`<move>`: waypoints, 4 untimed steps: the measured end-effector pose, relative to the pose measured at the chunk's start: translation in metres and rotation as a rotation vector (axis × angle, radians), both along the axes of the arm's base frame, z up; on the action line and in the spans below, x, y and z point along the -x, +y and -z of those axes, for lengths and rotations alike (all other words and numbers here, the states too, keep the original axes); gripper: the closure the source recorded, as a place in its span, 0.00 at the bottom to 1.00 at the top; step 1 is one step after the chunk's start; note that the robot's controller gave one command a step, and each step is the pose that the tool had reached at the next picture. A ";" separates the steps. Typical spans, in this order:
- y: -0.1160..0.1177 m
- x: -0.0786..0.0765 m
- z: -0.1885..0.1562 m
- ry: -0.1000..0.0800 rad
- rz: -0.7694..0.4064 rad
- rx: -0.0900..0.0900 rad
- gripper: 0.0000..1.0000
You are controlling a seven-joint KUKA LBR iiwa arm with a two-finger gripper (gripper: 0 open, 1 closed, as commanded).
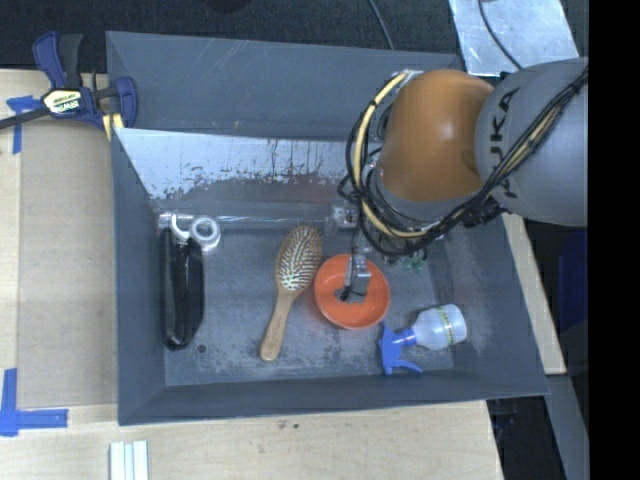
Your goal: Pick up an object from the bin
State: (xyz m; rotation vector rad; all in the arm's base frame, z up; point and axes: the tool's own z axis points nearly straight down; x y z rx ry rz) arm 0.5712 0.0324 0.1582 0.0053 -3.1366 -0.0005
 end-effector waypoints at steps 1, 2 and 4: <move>0.000 -0.002 -0.005 -0.009 0.001 0.000 0.00; -0.051 -0.027 0.083 -0.011 -0.216 0.000 0.00; -0.058 -0.031 0.092 -0.014 -0.212 0.000 0.00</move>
Offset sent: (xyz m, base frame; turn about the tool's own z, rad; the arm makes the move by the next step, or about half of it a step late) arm 0.0271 -0.0529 -0.0882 -0.2256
